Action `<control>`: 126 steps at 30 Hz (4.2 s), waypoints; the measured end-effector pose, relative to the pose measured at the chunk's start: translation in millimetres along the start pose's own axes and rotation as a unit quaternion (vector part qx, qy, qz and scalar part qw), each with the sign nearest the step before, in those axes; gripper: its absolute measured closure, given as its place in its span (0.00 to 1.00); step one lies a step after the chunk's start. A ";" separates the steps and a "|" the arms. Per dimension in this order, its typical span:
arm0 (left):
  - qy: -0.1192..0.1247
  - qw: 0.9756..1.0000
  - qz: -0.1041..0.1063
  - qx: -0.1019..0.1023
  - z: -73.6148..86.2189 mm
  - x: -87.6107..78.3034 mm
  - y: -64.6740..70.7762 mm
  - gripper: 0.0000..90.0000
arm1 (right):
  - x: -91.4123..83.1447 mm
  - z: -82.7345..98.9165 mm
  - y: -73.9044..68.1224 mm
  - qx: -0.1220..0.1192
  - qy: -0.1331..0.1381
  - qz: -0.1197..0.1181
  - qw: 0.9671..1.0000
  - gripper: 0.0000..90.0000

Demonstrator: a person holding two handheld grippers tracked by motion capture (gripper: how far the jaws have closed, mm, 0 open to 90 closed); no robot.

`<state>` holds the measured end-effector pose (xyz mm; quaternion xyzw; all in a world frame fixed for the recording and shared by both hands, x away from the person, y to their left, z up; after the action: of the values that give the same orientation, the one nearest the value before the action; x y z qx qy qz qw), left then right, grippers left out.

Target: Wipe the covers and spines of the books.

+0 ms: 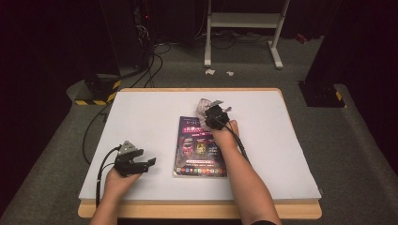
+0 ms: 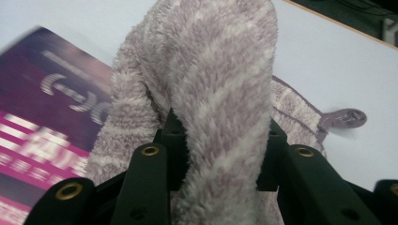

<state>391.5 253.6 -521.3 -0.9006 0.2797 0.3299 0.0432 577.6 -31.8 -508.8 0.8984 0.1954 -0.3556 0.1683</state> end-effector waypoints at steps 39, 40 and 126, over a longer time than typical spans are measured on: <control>-0.019 1.000 -0.005 0.012 4.5 6.7 5.7 0.31 | -25.8 30.8 57.7 0.028 -0.017 0.032 0.999 0.72; -0.019 1.000 -0.006 0.015 4.3 6.9 5.7 0.31 | -27.5 32.6 60.8 0.029 -0.017 0.034 0.999 0.72; -0.044 0.995 0.069 0.051 -12.8 40.8 97.1 0.42 | -135.2 152.9 -33.6 0.053 0.042 -0.112 0.991 0.35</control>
<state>372.6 149.3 -526.2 -0.8603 0.3554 0.3571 0.0782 383.4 -101.4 -524.6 0.8928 0.2826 -0.3435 0.0715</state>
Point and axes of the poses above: each handheld gripper's, and its own axes: x roughly forward along the jaws, z roughly out of its underside, y roughly to its right, the point moved 4 cm from there along x, roughly forward along the jaws
